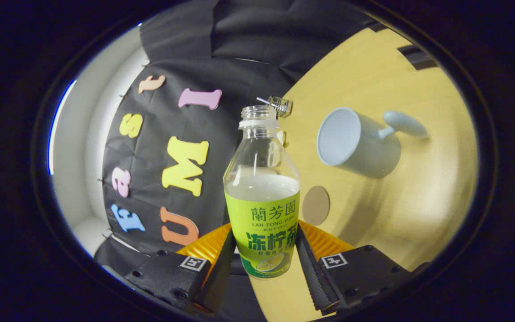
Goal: Take the bottle from table, then pour the juice into the cup, finally place the bottle on the coaster
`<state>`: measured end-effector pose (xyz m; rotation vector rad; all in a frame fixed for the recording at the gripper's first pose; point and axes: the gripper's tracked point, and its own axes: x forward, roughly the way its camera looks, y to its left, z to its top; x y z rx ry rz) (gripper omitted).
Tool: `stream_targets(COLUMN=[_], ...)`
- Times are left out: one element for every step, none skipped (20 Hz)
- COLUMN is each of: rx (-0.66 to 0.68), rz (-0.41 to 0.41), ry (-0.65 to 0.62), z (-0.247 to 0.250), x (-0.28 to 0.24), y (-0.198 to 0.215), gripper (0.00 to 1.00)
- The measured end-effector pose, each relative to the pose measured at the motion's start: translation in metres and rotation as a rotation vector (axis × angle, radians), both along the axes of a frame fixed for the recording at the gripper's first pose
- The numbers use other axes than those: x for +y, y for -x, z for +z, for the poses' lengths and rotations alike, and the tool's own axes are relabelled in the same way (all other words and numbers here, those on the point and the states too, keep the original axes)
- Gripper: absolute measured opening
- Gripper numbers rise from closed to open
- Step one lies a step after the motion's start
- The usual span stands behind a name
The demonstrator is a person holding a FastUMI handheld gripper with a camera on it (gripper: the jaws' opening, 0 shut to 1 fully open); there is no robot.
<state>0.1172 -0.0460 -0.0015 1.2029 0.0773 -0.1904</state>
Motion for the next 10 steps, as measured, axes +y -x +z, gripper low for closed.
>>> stream_targets(rx=[0.055,0.113,0.16,0.202,0.249,0.302,0.353,0.384,0.399,0.403], rz=[-0.006,-0.013,-0.013,-0.018,-0.025,-0.035,-0.049,-0.057,-0.063,-0.064], ry=[0.104,0.212,0.323,0.445,0.577,0.708,0.823,0.917,0.987,1.04], z=[-0.007,-0.014,-0.017,-0.018,-0.017,-0.017,-0.014,-0.009,-0.002,0.005], x=[-0.002,-0.005,-0.01,-0.015,-0.022,-0.03,-0.038,-0.043,-0.044,-0.043], y=[0.004,0.008,0.011,0.016,0.021,0.026,0.034,0.036,0.036,0.034], gripper=[0.78,0.78,0.78,0.78,0.78,0.79,0.79,0.79,0.79,0.79])
